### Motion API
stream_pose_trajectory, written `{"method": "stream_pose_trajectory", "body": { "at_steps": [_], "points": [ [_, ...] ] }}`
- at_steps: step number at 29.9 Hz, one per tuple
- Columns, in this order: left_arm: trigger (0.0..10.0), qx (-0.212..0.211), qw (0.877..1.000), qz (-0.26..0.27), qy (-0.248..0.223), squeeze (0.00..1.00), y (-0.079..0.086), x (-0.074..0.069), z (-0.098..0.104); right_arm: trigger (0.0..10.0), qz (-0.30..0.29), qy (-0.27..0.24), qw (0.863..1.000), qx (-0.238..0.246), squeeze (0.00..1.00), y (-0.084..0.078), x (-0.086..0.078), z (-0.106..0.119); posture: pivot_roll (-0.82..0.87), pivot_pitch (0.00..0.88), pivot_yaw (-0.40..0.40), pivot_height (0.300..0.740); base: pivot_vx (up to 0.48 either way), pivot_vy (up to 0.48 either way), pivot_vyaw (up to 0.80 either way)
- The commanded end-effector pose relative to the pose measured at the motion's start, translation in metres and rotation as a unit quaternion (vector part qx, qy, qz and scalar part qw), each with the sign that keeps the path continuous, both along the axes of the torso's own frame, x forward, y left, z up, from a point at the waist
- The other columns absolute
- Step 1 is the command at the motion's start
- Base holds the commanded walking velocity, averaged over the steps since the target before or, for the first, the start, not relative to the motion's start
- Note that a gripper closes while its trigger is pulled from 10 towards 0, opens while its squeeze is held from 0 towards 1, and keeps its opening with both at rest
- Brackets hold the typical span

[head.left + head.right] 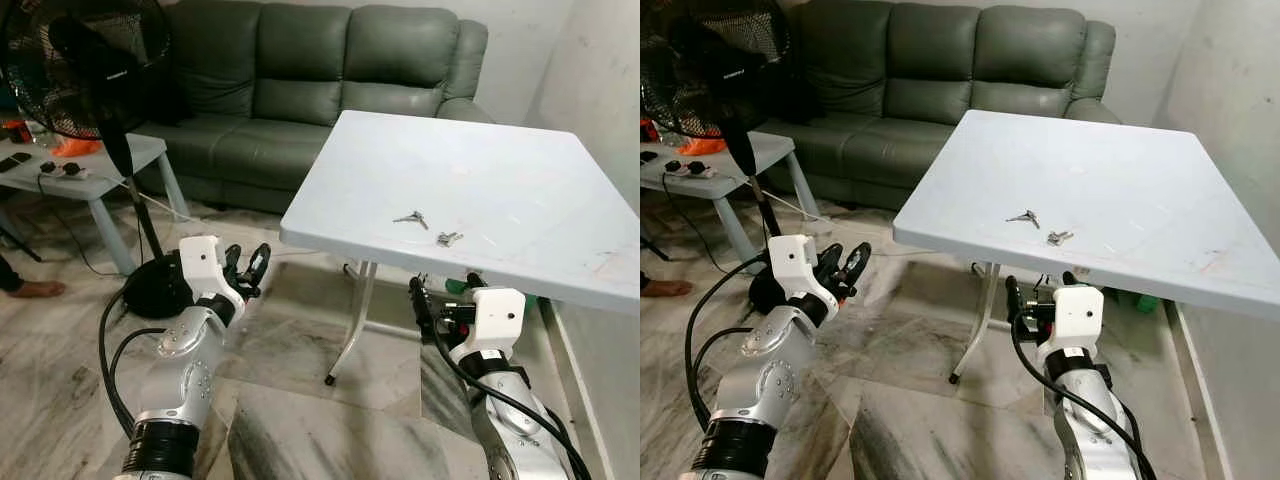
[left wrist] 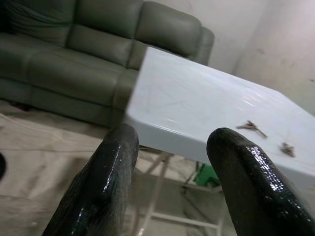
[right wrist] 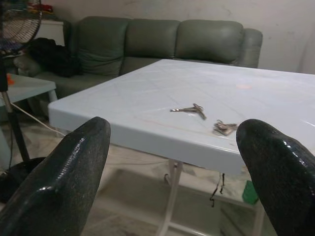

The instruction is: Hang keys on a hook

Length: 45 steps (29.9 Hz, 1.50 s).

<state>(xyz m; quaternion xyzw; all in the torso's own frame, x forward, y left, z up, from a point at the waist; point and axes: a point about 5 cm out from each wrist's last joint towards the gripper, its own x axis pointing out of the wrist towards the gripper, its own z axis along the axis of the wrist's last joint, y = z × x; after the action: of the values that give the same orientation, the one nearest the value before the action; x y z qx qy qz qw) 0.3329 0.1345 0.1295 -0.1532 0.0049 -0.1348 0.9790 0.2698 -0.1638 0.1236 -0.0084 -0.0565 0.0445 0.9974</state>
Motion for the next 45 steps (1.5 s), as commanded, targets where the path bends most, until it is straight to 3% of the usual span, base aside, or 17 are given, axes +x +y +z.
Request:
{"method": "stream_pose_trajectory", "body": {
  "at_steps": [1, 45],
  "points": [
    [10.0, 0.004, 1.000, -0.007, -0.003, 0.00, -0.0025, 0.0003, 0.0027, 10.0, 0.001, -0.006, 1.000, 0.001, 0.00, -0.0004, 0.0012, 0.0040, -0.03, 0.000, 0.002, 0.740, 0.000, 0.000, 0.00],
    [10.0, 0.000, 1.000, -0.015, -0.001, 0.00, -0.0060, 0.0022, 0.0032, 10.0, 0.007, -0.004, 1.000, -0.001, 0.00, 0.0005, 0.0026, 0.0032, -0.03, 0.000, -0.001, 0.740, 0.328, 0.000, 0.00]
  ]
}}
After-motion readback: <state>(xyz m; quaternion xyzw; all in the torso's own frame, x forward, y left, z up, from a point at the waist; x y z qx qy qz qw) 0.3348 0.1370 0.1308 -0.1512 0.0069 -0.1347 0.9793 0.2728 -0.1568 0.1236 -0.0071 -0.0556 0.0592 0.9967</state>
